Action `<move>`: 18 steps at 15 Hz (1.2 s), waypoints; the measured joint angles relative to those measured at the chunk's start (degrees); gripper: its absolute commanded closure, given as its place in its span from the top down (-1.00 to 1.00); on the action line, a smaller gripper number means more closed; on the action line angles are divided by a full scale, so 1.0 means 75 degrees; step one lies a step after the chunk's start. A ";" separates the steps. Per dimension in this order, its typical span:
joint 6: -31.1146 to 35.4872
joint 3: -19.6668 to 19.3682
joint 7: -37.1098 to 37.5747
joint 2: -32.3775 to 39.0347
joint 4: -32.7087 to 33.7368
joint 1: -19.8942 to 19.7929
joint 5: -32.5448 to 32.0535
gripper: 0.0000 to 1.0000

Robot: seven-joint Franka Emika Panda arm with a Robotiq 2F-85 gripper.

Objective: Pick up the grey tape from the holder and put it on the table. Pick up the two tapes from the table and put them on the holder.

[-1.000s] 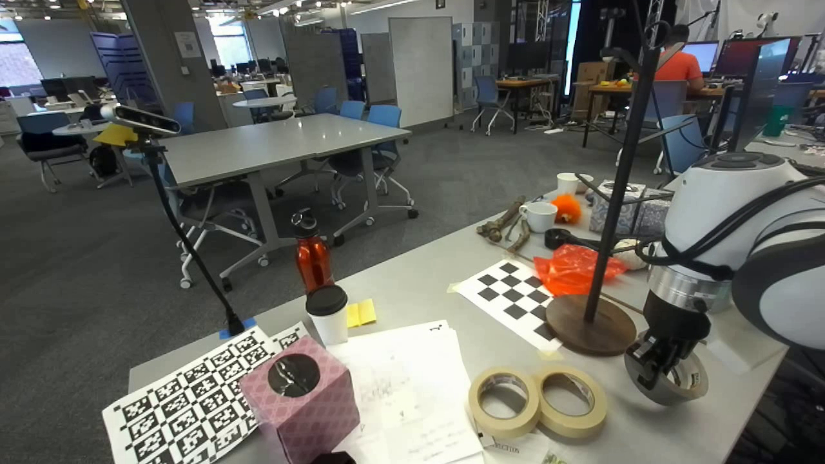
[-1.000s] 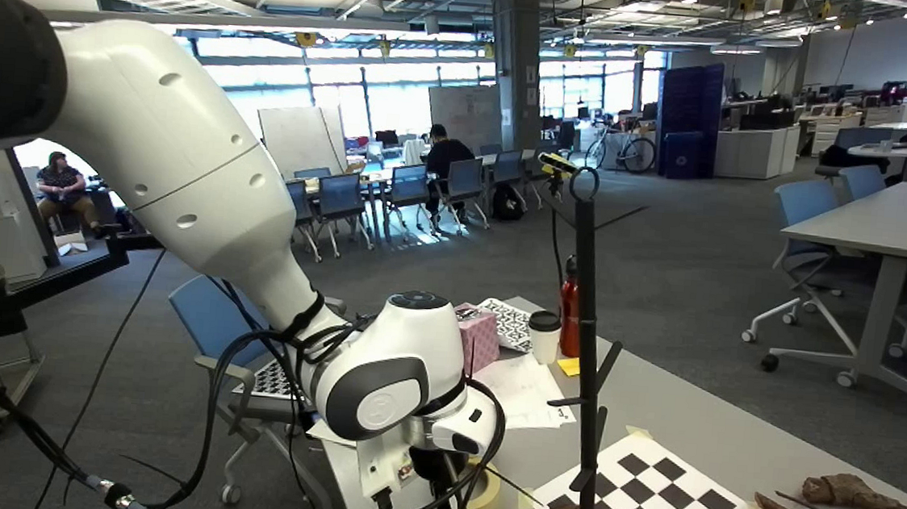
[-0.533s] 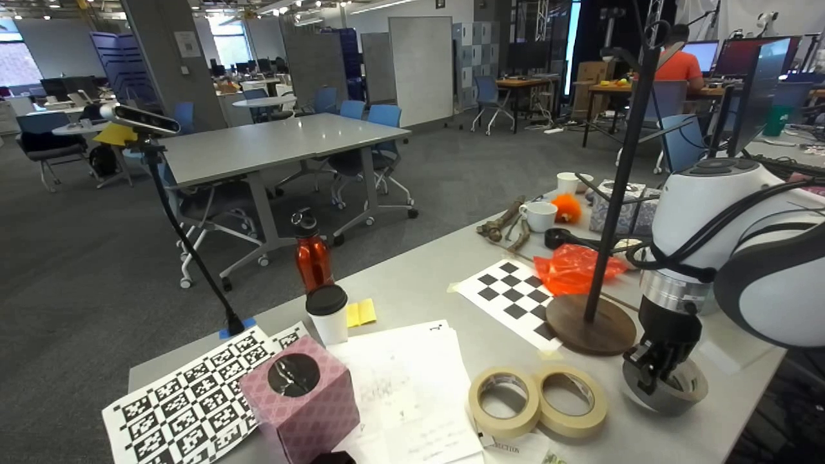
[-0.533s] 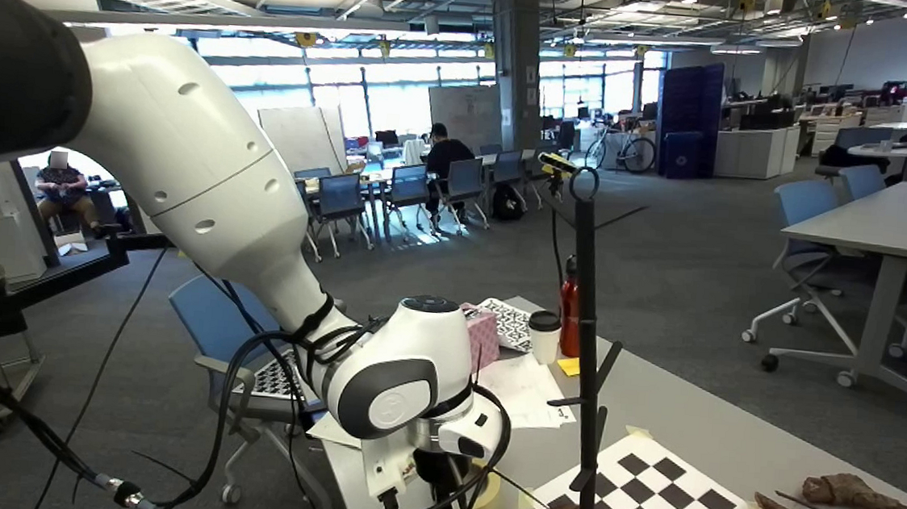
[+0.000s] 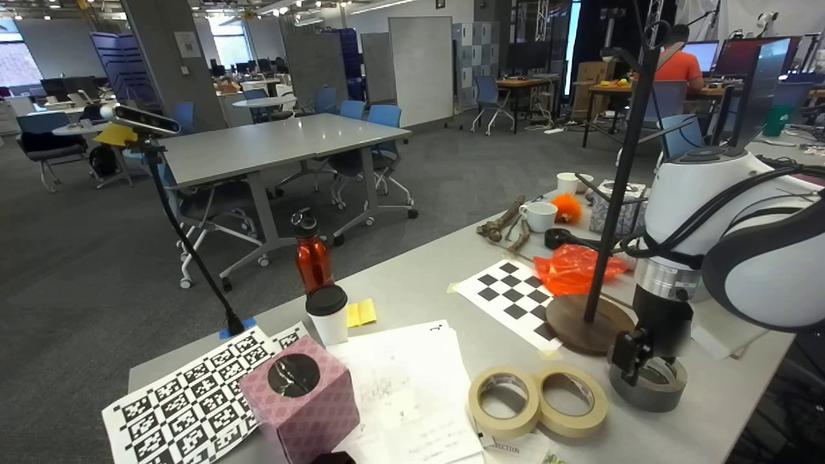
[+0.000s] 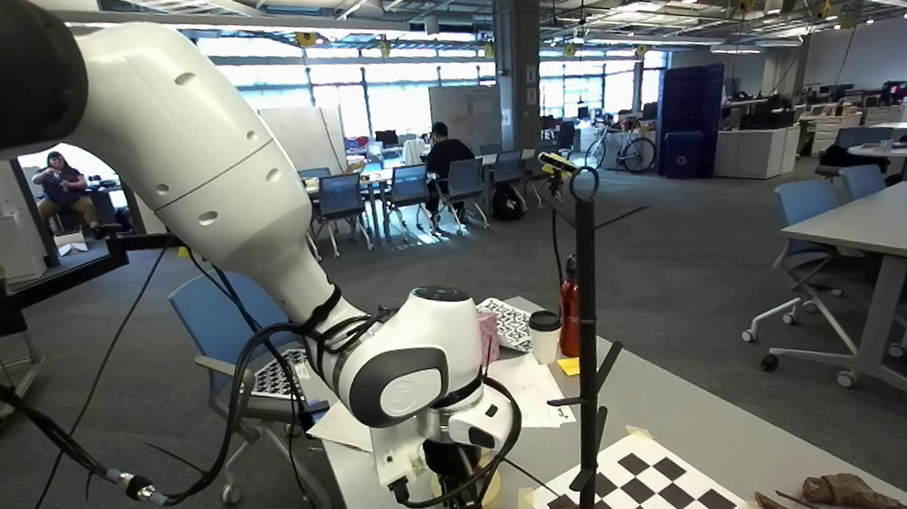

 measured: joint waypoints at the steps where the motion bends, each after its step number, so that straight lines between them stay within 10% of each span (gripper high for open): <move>1: -0.0007 -0.0006 0.0000 -0.0031 0.0030 0.0000 0.0000 1.00; 18: -0.0530 -0.0245 0.0067 0.0303 0.1080 0.0858 -0.1144 1.00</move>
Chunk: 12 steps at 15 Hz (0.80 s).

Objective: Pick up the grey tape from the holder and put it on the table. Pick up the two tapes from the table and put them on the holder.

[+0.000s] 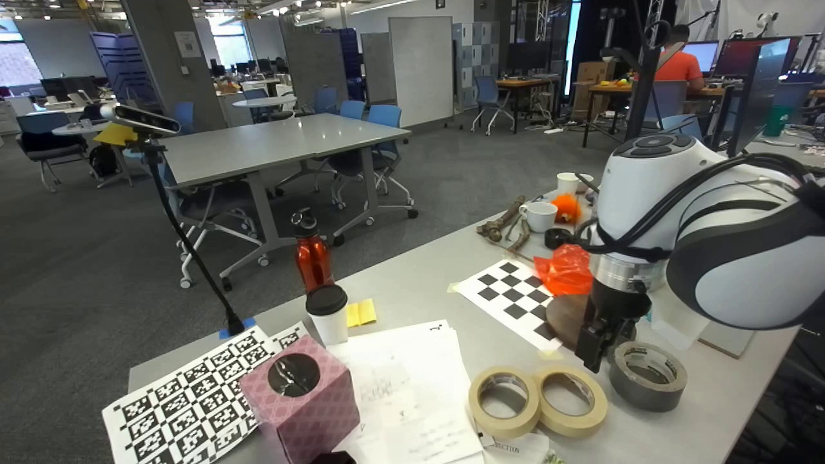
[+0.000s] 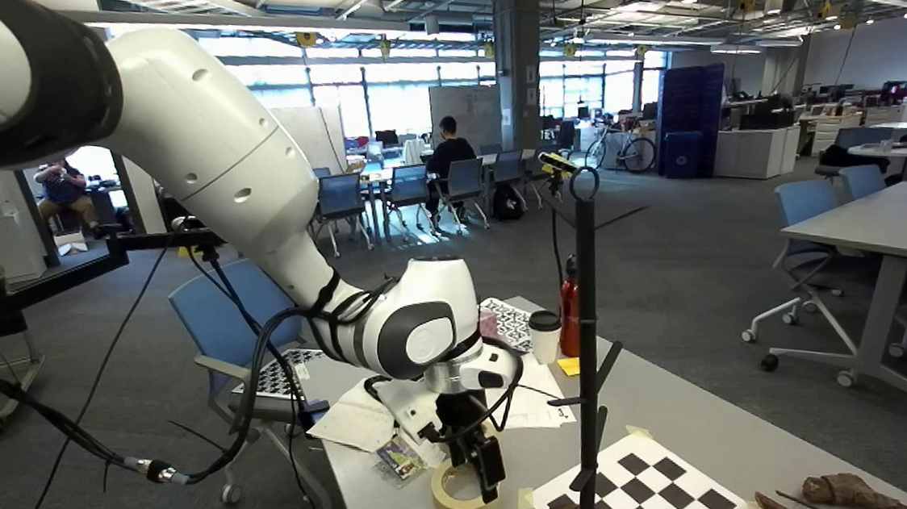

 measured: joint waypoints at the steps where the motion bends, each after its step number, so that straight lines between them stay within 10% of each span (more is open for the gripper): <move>1: 0.0000 -0.0017 0.0001 0.0052 0.0056 0.0022 -0.0012 1.00; 12: 0.0000 -0.0010 -0.0256 0.0342 0.0281 0.0069 -0.0016 1.00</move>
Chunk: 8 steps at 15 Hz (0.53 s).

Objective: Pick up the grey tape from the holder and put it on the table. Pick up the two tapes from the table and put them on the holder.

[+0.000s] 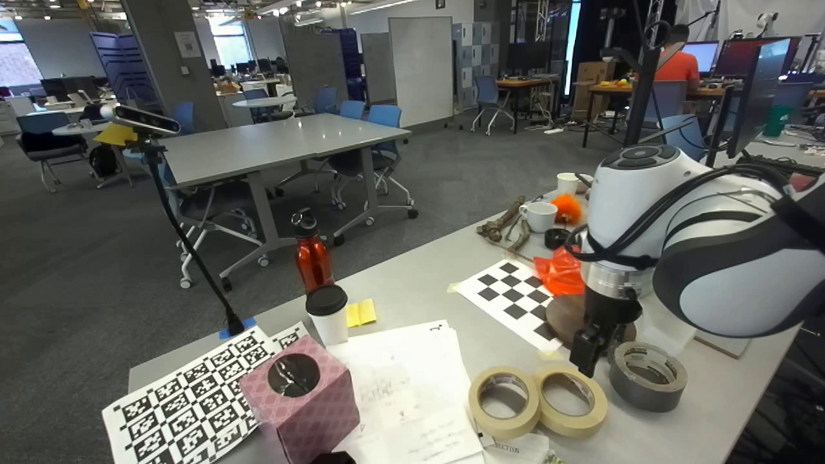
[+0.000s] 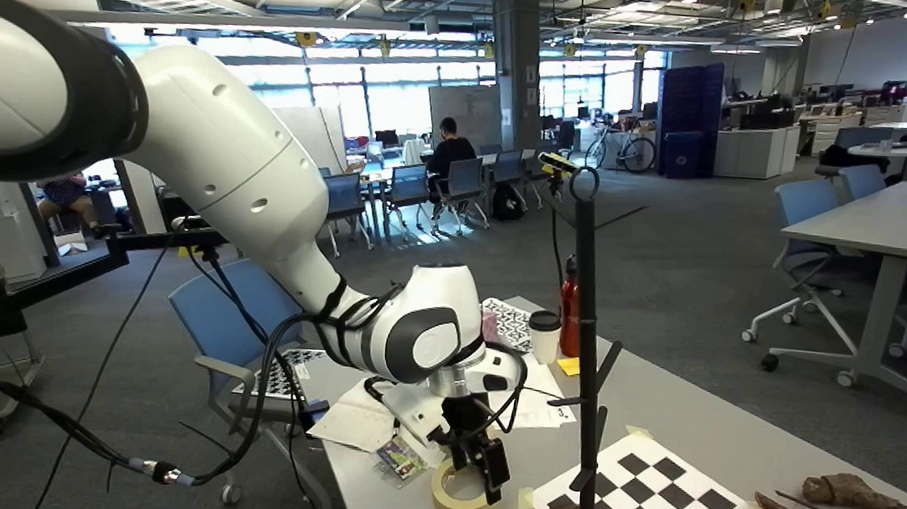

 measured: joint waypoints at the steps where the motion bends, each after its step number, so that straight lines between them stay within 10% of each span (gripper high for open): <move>1: 0.0000 0.0025 -0.0097 0.0111 0.0094 0.0026 0.0000 1.00; 8: -0.0001 0.0099 -0.0669 0.0921 0.0844 0.0203 -0.0002 1.00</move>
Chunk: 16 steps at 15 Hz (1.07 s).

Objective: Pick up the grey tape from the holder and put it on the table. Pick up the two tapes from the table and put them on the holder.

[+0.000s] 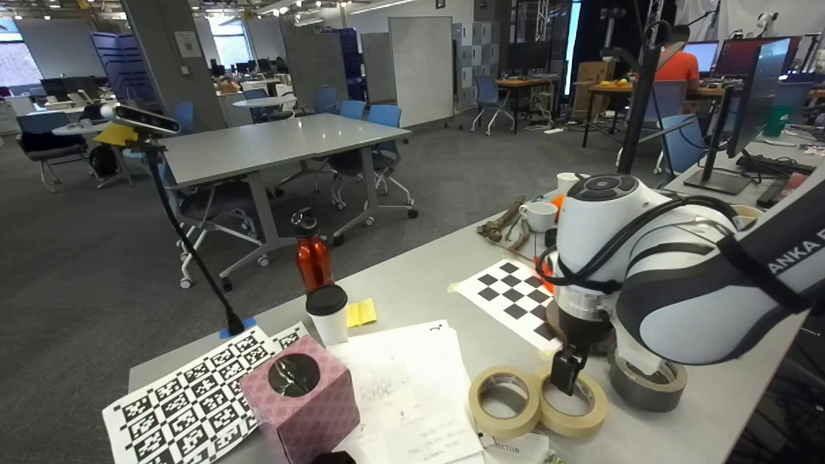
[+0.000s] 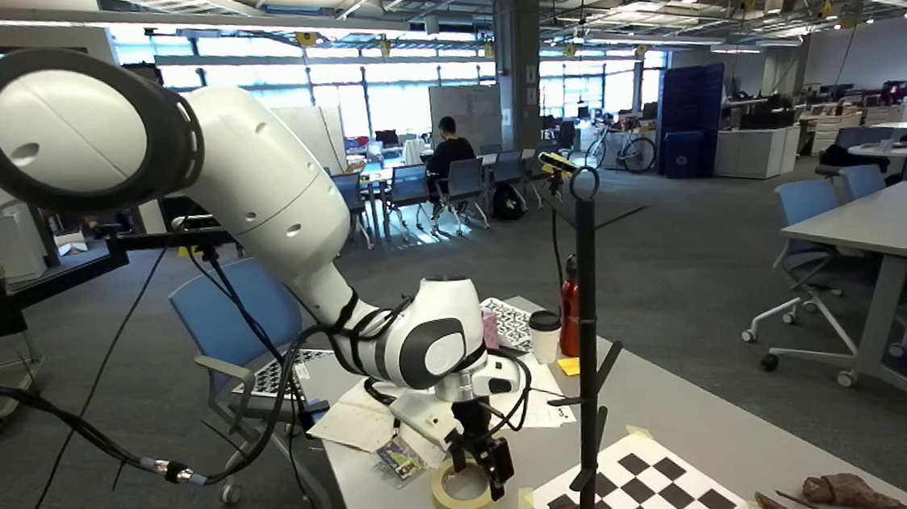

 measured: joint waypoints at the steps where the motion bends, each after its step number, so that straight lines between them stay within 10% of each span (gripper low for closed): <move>1: -0.0001 -0.0001 -0.0073 0.0092 0.0088 -0.0006 0.0000 1.00; 5: -0.0002 0.0097 -0.0521 0.0382 0.0358 -0.0182 0.0183 0.92; 16: -0.0030 0.0357 -0.1164 0.0751 0.0693 -0.0466 0.0591 -0.87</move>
